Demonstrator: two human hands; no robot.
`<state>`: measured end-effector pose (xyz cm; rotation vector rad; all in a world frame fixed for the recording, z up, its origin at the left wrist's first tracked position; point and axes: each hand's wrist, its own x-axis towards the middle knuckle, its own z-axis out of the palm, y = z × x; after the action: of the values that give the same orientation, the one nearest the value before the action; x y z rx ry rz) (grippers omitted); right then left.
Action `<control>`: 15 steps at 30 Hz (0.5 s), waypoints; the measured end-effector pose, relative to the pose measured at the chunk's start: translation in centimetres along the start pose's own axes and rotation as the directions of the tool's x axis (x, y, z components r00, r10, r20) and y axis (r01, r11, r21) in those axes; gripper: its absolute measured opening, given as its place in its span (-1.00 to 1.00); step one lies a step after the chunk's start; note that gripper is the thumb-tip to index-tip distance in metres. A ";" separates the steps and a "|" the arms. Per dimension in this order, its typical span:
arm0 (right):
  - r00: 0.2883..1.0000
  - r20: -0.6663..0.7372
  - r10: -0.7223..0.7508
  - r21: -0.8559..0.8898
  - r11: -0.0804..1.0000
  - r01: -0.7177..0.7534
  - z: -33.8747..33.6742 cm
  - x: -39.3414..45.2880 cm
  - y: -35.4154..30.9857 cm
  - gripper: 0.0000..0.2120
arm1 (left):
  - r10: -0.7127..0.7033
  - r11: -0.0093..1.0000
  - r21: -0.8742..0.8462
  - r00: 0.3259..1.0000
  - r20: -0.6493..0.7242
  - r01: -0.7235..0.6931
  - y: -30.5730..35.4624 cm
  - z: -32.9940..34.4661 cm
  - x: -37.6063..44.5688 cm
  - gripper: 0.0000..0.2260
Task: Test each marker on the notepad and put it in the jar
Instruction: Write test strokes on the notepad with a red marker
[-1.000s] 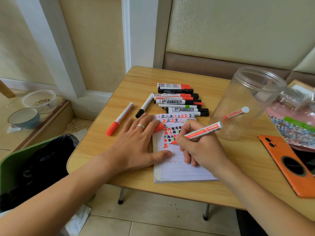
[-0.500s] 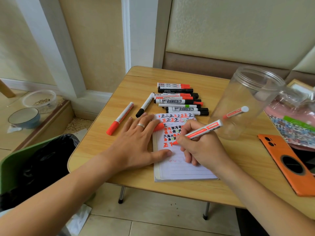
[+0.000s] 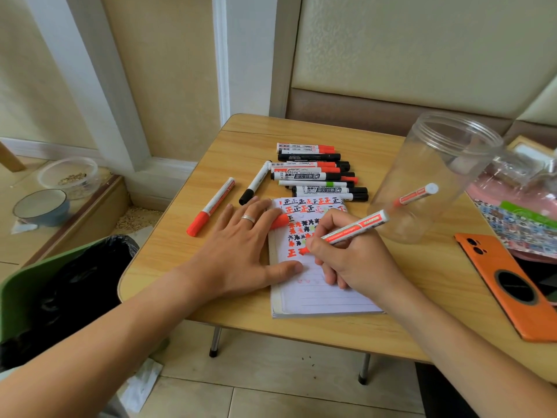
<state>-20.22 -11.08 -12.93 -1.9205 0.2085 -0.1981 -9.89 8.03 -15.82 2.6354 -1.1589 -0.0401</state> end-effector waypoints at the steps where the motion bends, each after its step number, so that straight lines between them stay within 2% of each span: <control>1: 1.000 0.003 0.000 -0.006 1.000 0.000 0.0 0.0 0.1 -0.84 | 0.000 1.000 -0.001 1.000 0.000 0.000 0.0 0.0 0.0 -0.05; 10: 0.999 0.034 -0.025 -0.023 0.999 0.025 -0.1 0.0 0.1 -0.83 | -0.001 1.000 -0.012 1.000 0.000 0.001 0.0 -0.1 0.0 -0.04; 15: 1.000 -0.005 -0.009 -0.039 0.999 0.009 -0.3 0.2 0.3 -0.85 | 0.003 1.000 -0.029 1.000 -0.018 -0.003 0.0 -0.1 0.0 -0.05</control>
<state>-20.12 -11.49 -13.10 -1.9604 0.2082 -0.2066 -9.84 8.09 -15.70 2.6040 -1.1480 -0.0325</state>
